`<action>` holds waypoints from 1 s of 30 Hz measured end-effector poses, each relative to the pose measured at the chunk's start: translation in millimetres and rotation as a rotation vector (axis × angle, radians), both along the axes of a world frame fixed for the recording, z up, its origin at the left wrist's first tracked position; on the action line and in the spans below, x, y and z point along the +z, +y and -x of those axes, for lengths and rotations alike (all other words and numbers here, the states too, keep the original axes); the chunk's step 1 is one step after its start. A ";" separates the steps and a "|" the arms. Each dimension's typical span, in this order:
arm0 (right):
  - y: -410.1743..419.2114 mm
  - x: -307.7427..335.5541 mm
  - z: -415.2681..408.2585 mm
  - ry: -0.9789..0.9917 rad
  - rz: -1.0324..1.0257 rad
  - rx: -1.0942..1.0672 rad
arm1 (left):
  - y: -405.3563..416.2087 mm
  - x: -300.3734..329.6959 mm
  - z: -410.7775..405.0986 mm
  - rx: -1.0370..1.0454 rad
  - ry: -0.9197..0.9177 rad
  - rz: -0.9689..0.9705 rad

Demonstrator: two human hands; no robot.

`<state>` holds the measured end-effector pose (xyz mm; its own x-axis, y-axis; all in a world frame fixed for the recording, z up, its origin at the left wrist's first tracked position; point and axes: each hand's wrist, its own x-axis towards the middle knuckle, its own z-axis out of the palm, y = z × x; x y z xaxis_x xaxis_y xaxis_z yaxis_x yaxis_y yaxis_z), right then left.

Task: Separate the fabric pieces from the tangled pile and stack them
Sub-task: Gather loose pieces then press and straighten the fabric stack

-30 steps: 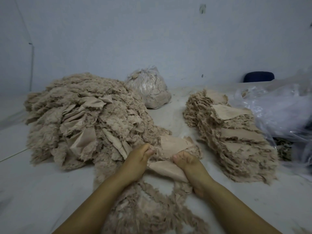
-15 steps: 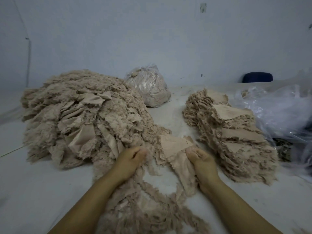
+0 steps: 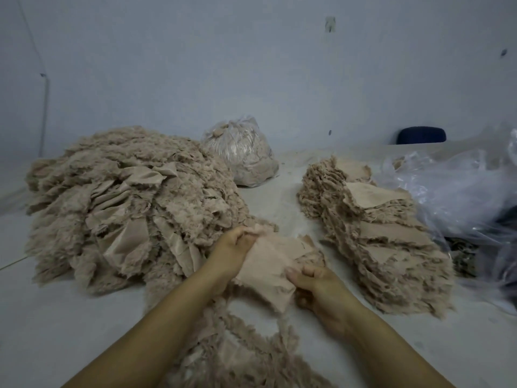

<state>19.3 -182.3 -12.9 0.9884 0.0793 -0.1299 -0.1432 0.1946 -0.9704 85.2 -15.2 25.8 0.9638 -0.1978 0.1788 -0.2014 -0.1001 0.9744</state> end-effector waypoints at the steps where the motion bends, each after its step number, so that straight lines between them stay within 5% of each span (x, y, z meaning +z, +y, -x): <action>1: -0.4 -1.5 -1.9 -0.002 -0.034 -0.072 | -2.0 -2.9 -2.1 0.022 -0.027 -0.009; 5: 0.8 12.6 -17.2 -0.093 -0.064 -0.358 | -14.9 -9.9 -13.4 0.136 -0.091 -0.010; 9: -13.8 29.7 -41.4 -0.187 0.228 -0.552 | -30.2 -11.7 -32.0 0.211 -0.003 -0.014; 14: -31.2 29.6 -60.1 -0.119 0.623 -0.531 | -29.2 -11.5 -37.8 0.126 0.289 -0.083; 18: -26.0 14.8 -33.0 -0.254 0.781 -0.580 | 5.2 -13.5 -31.8 0.059 -0.003 -0.269; 25: 28.8 -6.4 23.3 -0.407 0.680 0.110 | 92.7 -4.3 20.5 -0.254 -0.771 -0.772; 30: 43.8 -13.3 28.8 -0.484 1.001 0.267 | 138.4 -26.2 31.5 -0.356 -0.527 -1.099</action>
<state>-9.5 -138.5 -26.2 0.9191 0.3696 0.1369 0.3674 -0.6775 -0.6372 53.7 123.2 -0.3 0.6896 -0.7172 0.1006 -0.7196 -0.6629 0.2067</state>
